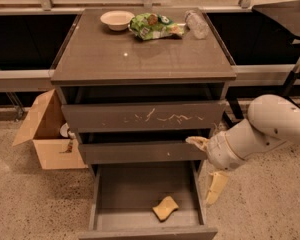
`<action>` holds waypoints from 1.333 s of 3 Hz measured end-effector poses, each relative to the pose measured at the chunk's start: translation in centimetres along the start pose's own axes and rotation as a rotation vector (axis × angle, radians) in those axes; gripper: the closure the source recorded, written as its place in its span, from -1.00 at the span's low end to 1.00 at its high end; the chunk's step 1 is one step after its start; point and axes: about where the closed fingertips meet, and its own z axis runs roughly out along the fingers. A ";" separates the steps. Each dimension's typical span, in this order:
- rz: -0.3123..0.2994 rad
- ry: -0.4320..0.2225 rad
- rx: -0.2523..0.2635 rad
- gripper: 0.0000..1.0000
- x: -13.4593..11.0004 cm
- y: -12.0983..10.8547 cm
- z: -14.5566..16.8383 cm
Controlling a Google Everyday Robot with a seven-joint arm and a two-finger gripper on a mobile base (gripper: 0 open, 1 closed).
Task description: Pick sponge from bottom drawer and place on counter
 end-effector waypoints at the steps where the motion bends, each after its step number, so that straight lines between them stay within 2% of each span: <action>1: 0.009 -0.030 -0.043 -1.00 2.7 0.3 5.0; 2: 0.009 -0.030 -0.044 -1.00 2.7 0.3 5.1; 3: -0.001 0.009 -0.074 -1.00 4.2 0.3 7.8; 4: -0.023 0.031 -0.111 -1.00 7.4 0.1 12.1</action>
Offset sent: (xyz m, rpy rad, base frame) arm -0.0004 0.0063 -0.0428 0.0174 0.0269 0.0195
